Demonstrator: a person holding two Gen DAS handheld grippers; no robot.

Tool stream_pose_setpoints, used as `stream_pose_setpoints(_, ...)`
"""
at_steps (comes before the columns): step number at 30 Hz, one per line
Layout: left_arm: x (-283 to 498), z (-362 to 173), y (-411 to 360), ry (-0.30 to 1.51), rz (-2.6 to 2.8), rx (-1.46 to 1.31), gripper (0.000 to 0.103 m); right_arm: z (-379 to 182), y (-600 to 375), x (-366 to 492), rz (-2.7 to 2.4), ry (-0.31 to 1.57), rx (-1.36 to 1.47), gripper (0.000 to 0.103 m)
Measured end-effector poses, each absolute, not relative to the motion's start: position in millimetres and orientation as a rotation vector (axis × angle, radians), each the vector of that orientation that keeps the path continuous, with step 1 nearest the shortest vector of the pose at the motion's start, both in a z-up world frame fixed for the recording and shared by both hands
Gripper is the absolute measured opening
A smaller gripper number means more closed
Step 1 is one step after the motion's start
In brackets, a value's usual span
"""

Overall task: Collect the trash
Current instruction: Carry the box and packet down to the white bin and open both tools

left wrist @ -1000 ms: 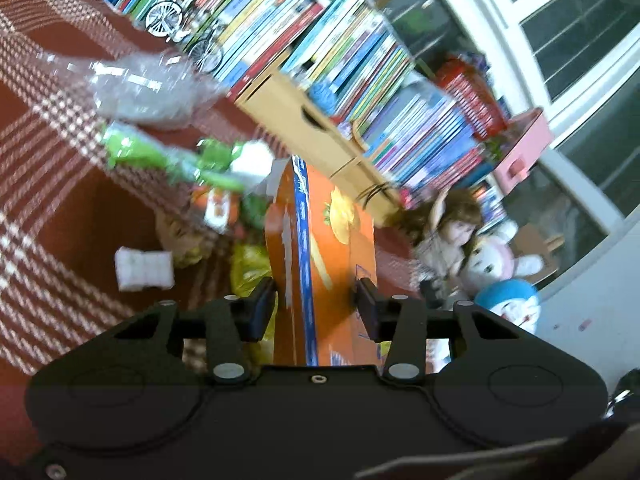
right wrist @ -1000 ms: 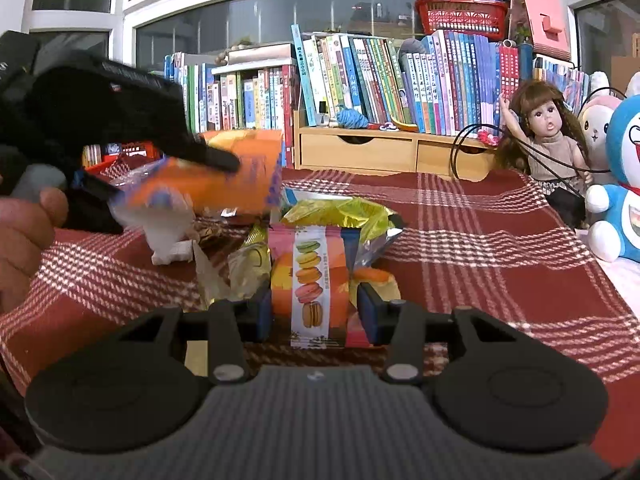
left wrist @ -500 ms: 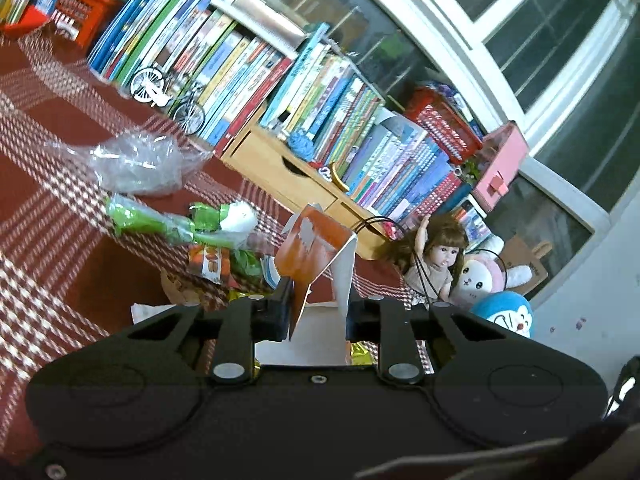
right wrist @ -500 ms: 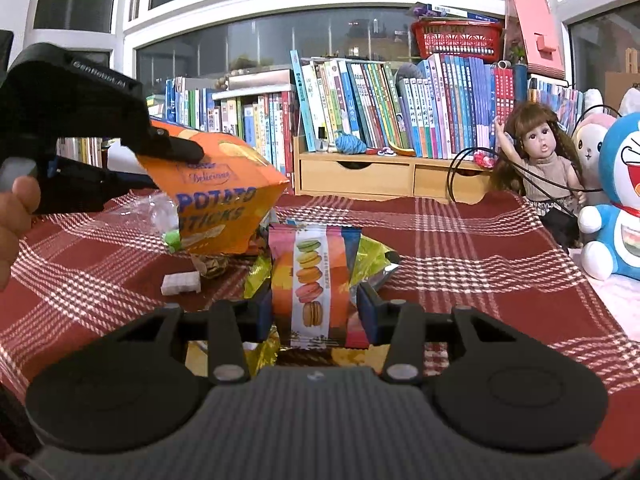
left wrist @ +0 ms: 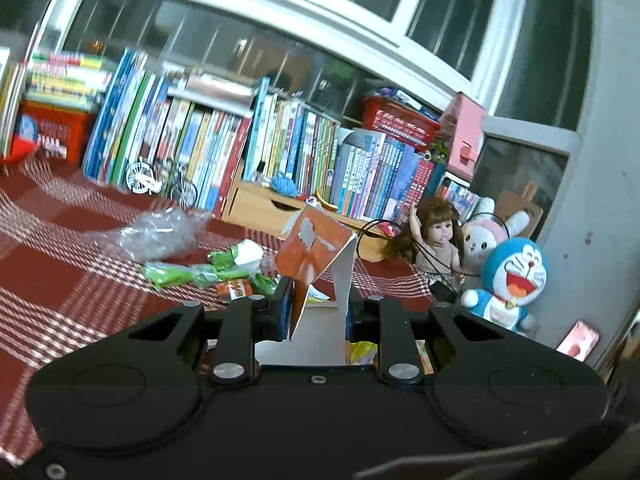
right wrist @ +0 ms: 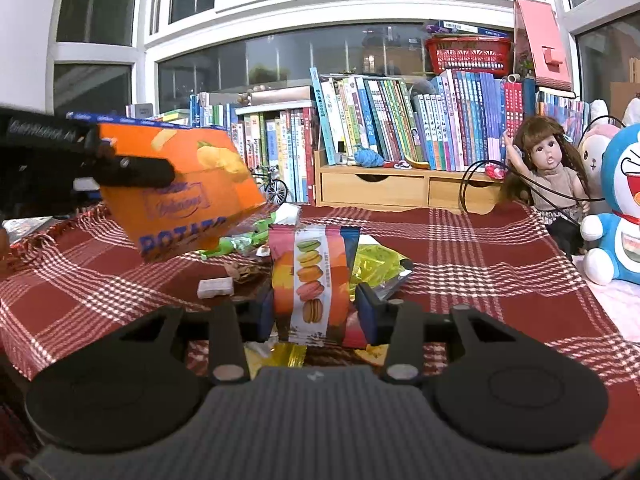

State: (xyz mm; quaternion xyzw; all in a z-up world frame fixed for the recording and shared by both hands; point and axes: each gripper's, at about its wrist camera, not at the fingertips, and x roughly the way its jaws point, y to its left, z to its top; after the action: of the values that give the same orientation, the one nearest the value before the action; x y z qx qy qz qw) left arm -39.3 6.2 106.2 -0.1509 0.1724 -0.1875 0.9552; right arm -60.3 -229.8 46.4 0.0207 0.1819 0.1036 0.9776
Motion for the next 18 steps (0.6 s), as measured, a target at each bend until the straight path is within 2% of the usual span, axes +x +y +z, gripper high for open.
stream_pose_setpoints(9,-109,94,9,0.335,-0.411,-0.235,0.022,52,-235,-91,0.271,0.397,0.128,0.046)
stream_pose_setpoints(18,-178,55,14,0.435,-0.415,-0.194,0.022,33,-232,-134,0.323,0.502,0.177,0.046)
